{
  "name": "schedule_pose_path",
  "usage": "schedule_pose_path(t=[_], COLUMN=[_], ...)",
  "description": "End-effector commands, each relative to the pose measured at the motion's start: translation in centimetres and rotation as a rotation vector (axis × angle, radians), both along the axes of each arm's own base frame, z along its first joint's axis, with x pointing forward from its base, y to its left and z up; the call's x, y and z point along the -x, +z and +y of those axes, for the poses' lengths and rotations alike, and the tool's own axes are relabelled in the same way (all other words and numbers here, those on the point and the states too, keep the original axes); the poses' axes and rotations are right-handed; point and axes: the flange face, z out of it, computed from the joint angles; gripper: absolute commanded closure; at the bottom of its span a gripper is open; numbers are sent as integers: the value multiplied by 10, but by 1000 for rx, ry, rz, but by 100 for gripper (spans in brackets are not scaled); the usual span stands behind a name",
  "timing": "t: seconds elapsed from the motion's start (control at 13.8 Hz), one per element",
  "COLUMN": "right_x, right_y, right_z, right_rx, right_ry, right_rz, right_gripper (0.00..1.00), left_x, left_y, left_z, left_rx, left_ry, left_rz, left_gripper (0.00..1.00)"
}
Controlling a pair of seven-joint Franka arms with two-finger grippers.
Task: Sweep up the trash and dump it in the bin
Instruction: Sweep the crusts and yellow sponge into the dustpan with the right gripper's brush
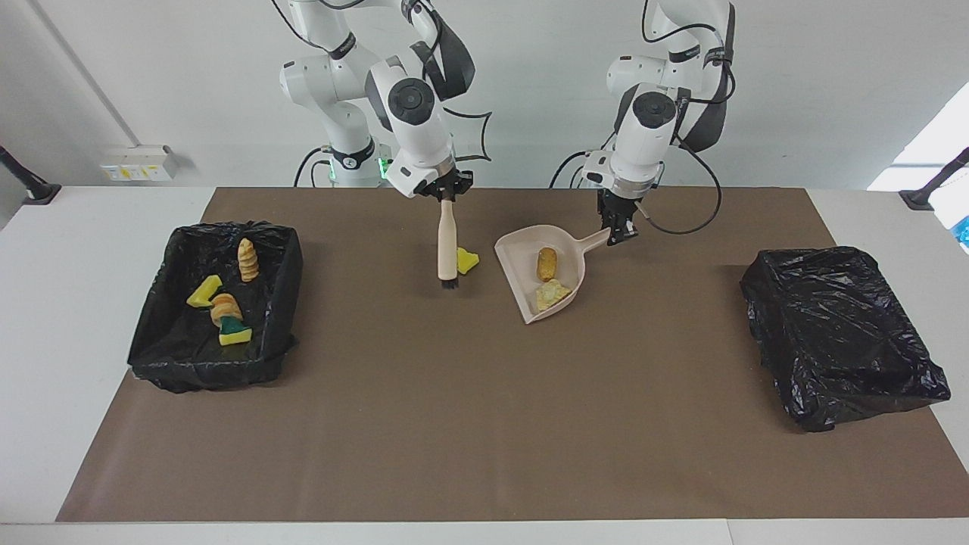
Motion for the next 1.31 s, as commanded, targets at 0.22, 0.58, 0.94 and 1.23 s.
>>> schedule_pose_path(t=[0.22,0.58,0.94,1.23], right_x=[41,2,-9,-11], right_y=[-57,-77,-68,-64], right_z=[41,92,119,110], right_rx=[74,-22,-259,-234], right_ry=[-186,-82,326,342], right_rz=[-44,-87,-112,-58], right_gripper=[100,100,100,100], left_x=[2,2,3,1], left_y=[-4,-4,-4,-2], left_z=[-5,-4,-4,-4], left_rx=[41,38,37,40], left_ry=[-5,-1,4,9], left_rz=[-8,-1,0,-5], left_gripper=[100,100,100,100])
